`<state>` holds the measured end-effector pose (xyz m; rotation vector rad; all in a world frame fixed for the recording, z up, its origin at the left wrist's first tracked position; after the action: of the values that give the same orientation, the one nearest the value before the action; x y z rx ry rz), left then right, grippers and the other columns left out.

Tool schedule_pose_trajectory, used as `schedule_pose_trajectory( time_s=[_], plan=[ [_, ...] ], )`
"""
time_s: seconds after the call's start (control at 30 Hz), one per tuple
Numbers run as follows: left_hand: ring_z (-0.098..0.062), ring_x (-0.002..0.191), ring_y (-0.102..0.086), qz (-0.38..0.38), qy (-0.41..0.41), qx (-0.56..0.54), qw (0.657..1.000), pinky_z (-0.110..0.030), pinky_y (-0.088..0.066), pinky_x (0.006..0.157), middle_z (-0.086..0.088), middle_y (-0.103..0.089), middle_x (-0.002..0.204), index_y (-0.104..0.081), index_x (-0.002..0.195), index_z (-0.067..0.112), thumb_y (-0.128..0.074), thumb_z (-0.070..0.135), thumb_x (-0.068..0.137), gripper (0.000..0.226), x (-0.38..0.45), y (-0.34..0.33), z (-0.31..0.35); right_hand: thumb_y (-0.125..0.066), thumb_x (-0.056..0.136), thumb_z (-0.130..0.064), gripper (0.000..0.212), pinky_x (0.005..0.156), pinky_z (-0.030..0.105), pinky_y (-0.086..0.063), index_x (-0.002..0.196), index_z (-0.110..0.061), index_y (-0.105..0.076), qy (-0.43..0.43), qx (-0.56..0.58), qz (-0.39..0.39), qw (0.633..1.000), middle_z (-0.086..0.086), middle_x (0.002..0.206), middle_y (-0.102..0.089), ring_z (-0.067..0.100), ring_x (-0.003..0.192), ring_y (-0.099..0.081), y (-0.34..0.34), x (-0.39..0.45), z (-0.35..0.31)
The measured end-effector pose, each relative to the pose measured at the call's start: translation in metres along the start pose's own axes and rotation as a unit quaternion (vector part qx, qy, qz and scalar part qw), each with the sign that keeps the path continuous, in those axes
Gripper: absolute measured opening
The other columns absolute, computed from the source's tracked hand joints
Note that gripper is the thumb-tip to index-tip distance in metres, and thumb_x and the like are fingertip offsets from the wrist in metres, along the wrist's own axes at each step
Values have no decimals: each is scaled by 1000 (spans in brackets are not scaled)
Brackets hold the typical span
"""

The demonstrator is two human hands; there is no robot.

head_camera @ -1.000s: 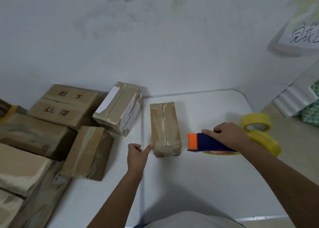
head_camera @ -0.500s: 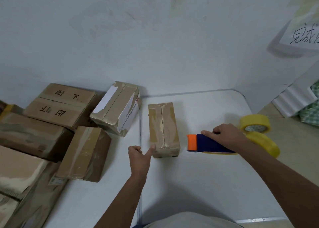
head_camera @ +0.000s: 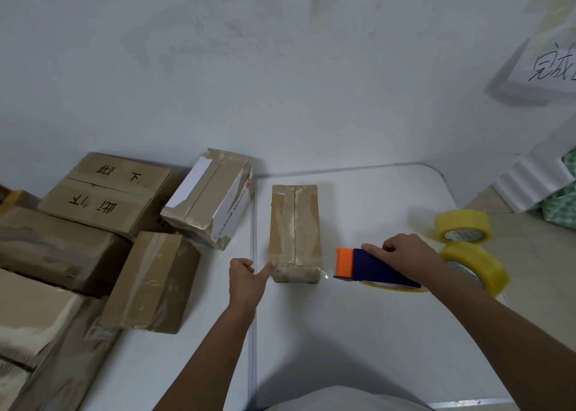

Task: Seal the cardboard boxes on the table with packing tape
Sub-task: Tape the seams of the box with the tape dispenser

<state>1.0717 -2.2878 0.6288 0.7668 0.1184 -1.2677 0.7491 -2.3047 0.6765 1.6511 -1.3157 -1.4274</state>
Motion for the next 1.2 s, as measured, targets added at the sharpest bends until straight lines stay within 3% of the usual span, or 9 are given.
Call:
schedule_pose_trajectory(
  time_s=[0.2,0.33,0.47,0.53,0.63,0.73,0.87,1.03,1.2],
  plan=[
    [-21,99,-57,-8,-10,73,997,-45,-49,95,4,-52,99,-46,111,20,-75,57,78,58,8,6,-4,-38,87,-74,69,59,27,-46,65,-15,-66,-2,0,-4,1000,2,61,-63,16,61,-63,1,0,-3],
    [-26,112,-57,-54,-16,96,994,-51,-45,104,-2,-53,119,-22,149,21,-72,61,78,95,11,12,1,-40,88,-73,67,57,26,-42,63,-15,-63,-6,5,-2,1000,1,60,-61,17,61,-62,2,-2,-8],
    [-38,146,-24,-33,-102,256,961,-58,-28,115,-15,-9,163,-2,157,23,-51,74,81,104,11,19,11,-41,85,-76,67,55,27,-40,61,-16,-60,-9,-8,-5,1000,1,60,-59,16,57,-57,2,-1,-12],
    [-28,153,1,4,-234,328,915,-53,-12,121,-3,8,166,2,159,26,-33,75,87,94,3,22,17,-41,86,-75,67,55,27,-39,61,-15,-58,-14,-12,-4,1000,1,60,-58,16,56,-55,3,0,-12],
    [-10,150,20,-118,-471,427,763,-44,4,123,16,15,164,10,156,40,-21,64,100,68,-10,12,22,-41,87,-74,67,56,26,-39,61,-15,-59,-8,0,2,1000,1,59,-58,16,56,-56,3,-1,-12],
    [-8,150,19,-224,-512,498,663,-45,4,124,18,12,164,3,158,34,-22,59,103,65,-5,-2,10,-40,87,-74,70,56,27,-40,65,-12,-63,-5,-4,-1,1000,3,61,-61,18,58,-59,3,-2,-9],
    [-8,151,17,-227,-522,512,644,-41,9,121,17,11,165,3,159,32,-24,62,102,69,7,1,2,-40,89,-71,70,56,26,-38,66,-9,-62,0,16,-5,1000,6,61,-61,16,55,-55,1,-4,-1],
    [-18,119,-52,-167,-582,456,652,-30,-39,99,6,-55,129,-57,128,22,-28,49,106,45,4,-17,50,-44,89,-69,64,54,25,-34,59,-13,-53,11,46,-8,999,3,56,-52,14,52,-48,-2,-8,0],
    [-12,152,14,-206,-498,491,685,-45,10,122,14,3,165,-12,158,32,2,58,100,65,13,-66,59,-44,86,-72,64,58,26,-42,70,-14,-66,4,50,-19,999,3,64,-64,18,63,-63,-3,-9,1]
  ],
)
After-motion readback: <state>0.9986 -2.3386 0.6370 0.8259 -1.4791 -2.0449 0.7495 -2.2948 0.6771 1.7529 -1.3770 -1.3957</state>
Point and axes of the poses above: each hand's wrist, its own x-axis towards the middle knuckle, its own y-axis out of the back of the hand, z = x × y, the point moved 1 cm from there along x, towards the middle knuckle
